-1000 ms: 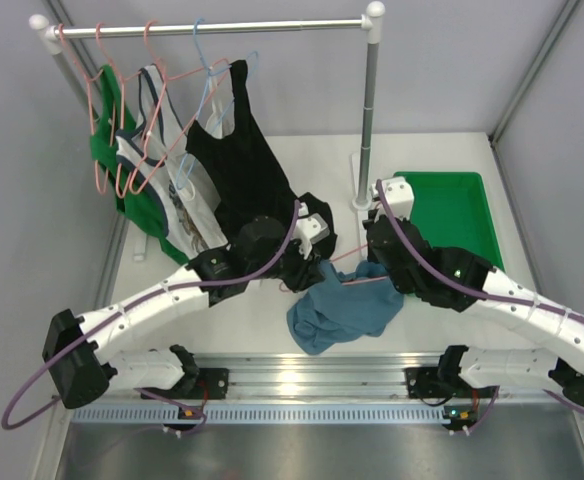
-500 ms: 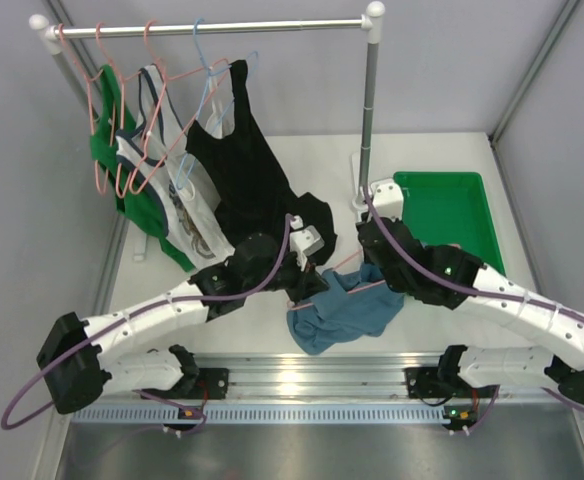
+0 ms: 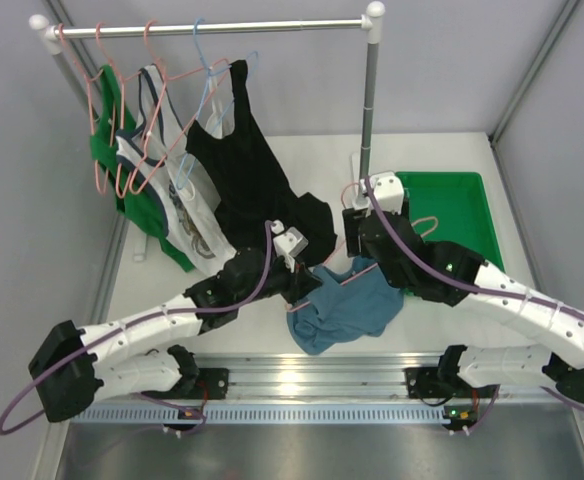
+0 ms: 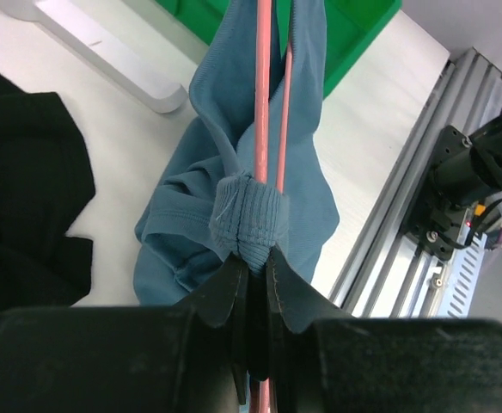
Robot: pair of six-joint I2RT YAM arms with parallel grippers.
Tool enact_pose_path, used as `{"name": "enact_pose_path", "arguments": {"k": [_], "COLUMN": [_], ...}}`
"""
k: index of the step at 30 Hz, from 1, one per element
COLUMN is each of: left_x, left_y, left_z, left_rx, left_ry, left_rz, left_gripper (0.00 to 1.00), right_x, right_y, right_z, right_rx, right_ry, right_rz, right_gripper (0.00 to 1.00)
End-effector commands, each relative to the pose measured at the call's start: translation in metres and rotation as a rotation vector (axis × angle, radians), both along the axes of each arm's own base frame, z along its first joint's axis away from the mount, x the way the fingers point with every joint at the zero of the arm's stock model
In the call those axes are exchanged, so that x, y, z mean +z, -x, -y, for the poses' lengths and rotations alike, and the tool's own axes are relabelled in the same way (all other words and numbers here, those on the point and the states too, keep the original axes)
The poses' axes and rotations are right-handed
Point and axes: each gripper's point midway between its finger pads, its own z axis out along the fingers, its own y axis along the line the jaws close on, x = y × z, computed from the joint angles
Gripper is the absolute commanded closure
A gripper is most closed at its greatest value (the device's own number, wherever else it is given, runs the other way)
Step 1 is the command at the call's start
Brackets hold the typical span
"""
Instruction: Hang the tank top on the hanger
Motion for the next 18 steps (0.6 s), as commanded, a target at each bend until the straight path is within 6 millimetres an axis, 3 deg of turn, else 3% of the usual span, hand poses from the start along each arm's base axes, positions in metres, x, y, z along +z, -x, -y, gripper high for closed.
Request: {"name": "enact_pose_path", "arguments": {"k": [1, 9, 13, 17, 18], "left_x": [0.037, 0.054, 0.065, 0.096, 0.097], "left_y": [-0.014, -0.019, -0.022, -0.027, -0.027], "left_z": [-0.001, -0.019, -0.032, -0.044, -0.048], "left_rx": [0.08, 0.167, 0.223, 0.281, 0.286], "left_ry": [0.129, 0.133, 0.115, 0.115, 0.085], "left_rz": [0.079, 0.088, 0.097, 0.134, 0.135], "left_gripper": [1.0, 1.0, 1.0, 1.0, 1.0], "right_x": [0.02, 0.062, 0.08, 0.099, 0.103], "right_y": [0.0, 0.013, 0.016, 0.021, 0.021], "right_z": [-0.007, 0.004, 0.008, 0.012, 0.014], "right_rx": [0.013, 0.054, 0.059, 0.076, 0.076], "right_ry": [-0.046, -0.127, -0.158, -0.214, -0.224], "right_rz": [0.03, 0.05, 0.067, 0.095, 0.103], "right_gripper": [0.28, 0.03, 0.01, 0.0, 0.0]}}
